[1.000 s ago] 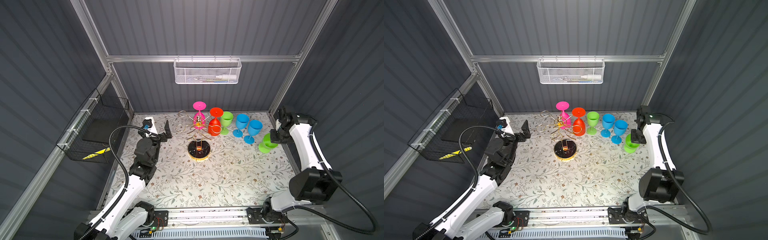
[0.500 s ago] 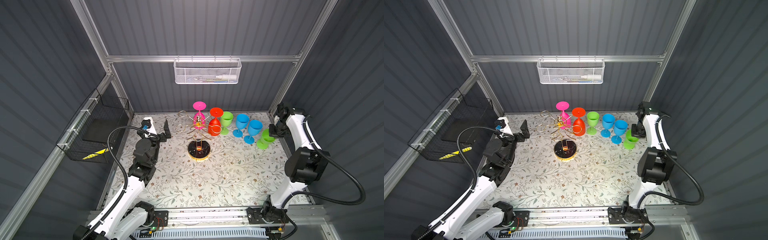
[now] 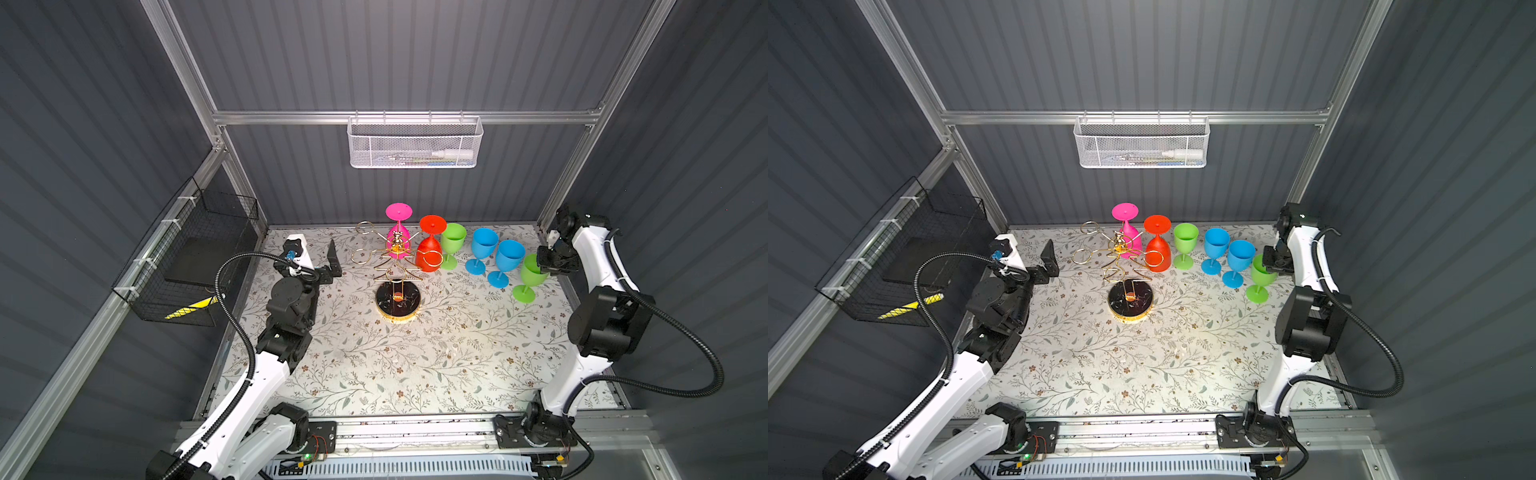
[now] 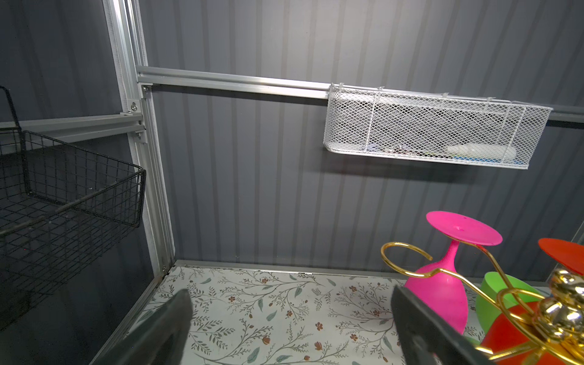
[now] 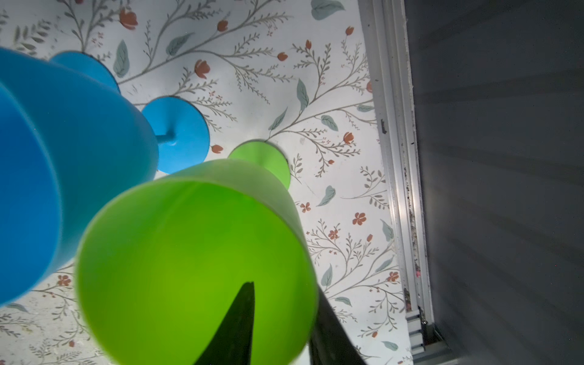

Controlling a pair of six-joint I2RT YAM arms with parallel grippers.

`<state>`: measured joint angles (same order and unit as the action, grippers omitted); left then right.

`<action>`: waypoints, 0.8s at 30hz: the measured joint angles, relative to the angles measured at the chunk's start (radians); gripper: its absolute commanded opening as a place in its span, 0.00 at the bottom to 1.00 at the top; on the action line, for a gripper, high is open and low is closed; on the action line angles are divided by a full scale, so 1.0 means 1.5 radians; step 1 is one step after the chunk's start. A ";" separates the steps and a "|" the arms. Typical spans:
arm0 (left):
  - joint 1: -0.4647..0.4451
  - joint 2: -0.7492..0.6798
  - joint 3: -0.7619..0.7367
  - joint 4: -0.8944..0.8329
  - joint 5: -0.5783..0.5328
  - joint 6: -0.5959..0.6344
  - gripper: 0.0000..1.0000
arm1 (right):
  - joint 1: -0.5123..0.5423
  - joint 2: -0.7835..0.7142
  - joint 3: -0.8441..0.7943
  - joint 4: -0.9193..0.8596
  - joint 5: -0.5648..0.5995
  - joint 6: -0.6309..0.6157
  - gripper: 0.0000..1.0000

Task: Take the wine glass off the wine glass rack
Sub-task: 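Set the lime green glass upright by the blue glasses and open the right gripper, then move the right gripper to the red glass hanging on the rack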

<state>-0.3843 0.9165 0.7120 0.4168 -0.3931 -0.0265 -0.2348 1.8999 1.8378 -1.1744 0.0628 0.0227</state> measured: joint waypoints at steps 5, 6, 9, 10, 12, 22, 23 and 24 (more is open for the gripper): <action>0.000 0.000 0.000 -0.004 0.000 0.000 1.00 | -0.017 -0.029 0.017 0.004 -0.040 0.009 0.42; 0.000 0.000 0.000 -0.003 0.000 0.000 1.00 | -0.023 -0.040 0.022 0.006 -0.050 0.011 0.42; 0.000 0.000 0.000 -0.004 0.000 0.000 0.99 | -0.038 -0.074 0.027 0.017 -0.075 0.017 0.43; 0.000 -0.001 0.000 -0.004 0.000 0.000 1.00 | -0.042 -0.087 0.027 0.020 -0.083 0.019 0.43; 0.000 -0.003 0.000 -0.006 0.000 0.000 0.99 | -0.047 -0.120 0.026 0.029 -0.106 0.027 0.43; 0.000 -0.007 0.002 -0.012 0.001 0.000 1.00 | 0.001 -0.404 -0.217 0.263 -0.381 0.179 0.45; 0.000 -0.007 0.004 -0.014 0.001 0.000 1.00 | 0.018 -0.422 -0.246 0.296 -0.403 0.202 0.45; 0.000 -0.008 0.004 -0.016 0.001 0.001 0.99 | 0.034 -0.432 -0.267 0.322 -0.418 0.222 0.45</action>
<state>-0.3843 0.9043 0.7185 0.3935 -0.3923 -0.0257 -0.1837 1.2526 1.4372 -0.6907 -0.5644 0.3550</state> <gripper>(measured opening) 0.995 0.450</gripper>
